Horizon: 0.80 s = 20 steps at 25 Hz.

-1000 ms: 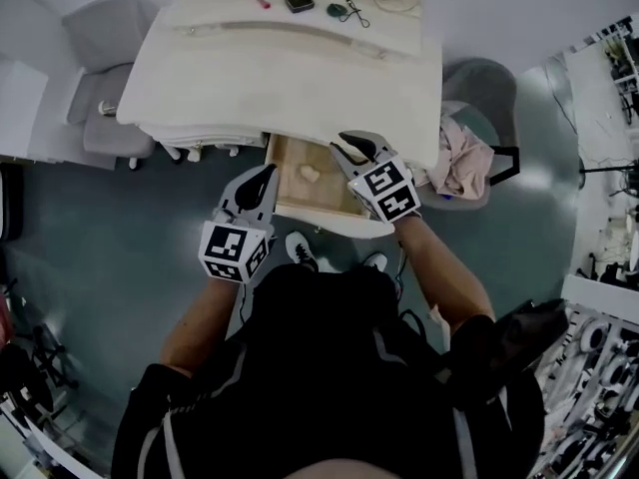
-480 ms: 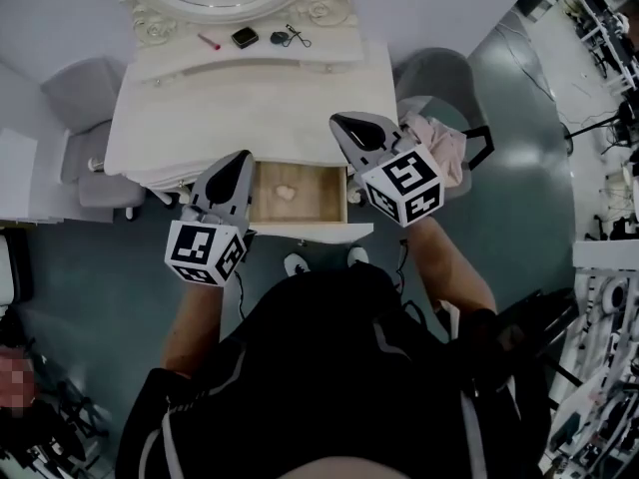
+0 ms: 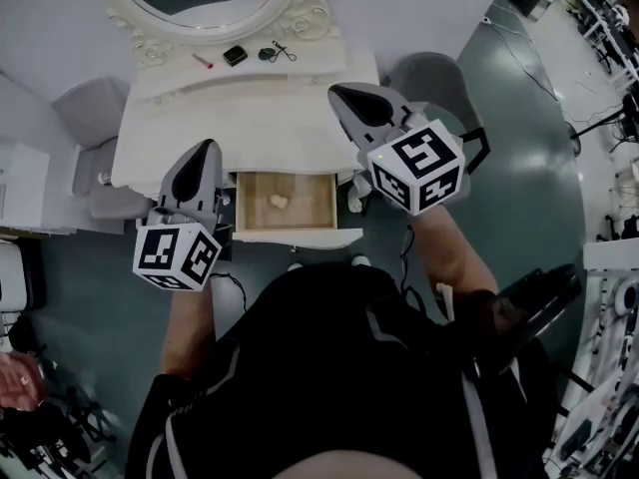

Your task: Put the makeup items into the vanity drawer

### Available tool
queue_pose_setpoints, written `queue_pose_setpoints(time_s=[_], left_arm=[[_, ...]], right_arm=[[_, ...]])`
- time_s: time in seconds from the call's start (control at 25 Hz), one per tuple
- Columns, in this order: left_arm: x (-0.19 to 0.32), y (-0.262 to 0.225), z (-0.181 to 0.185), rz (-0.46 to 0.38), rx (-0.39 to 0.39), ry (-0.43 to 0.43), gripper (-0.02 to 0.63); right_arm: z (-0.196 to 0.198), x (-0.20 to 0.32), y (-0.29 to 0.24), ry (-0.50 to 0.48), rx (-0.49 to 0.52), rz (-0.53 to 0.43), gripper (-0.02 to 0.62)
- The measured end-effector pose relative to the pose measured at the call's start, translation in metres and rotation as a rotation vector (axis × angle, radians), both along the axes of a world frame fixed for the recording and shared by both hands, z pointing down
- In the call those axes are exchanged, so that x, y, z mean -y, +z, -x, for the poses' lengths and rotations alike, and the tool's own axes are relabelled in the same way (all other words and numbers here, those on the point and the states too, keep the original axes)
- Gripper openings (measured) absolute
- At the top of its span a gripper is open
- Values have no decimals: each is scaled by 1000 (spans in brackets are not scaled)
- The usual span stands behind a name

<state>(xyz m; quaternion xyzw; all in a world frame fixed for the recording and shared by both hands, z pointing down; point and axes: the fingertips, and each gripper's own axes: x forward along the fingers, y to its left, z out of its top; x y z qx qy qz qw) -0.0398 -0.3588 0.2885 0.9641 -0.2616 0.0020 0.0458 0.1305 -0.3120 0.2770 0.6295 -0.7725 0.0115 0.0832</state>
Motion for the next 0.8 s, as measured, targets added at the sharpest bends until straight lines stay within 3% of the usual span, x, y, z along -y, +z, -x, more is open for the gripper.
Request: queue_pose_setpoints(time_s=[0.16,0.36,0.8], left_arm=[[-11,-14,-2,-39,7,-38,3],[-16,-12,-5,-33,10,-87,3],[-30,-15,-11,-45,29,-131,3]], right_arm=[[-8,-8,-10,3,-43,-20,5],[-23,-14,-15,8,26,-27,5],[-34,-21,-11,-7,28,-20,5]])
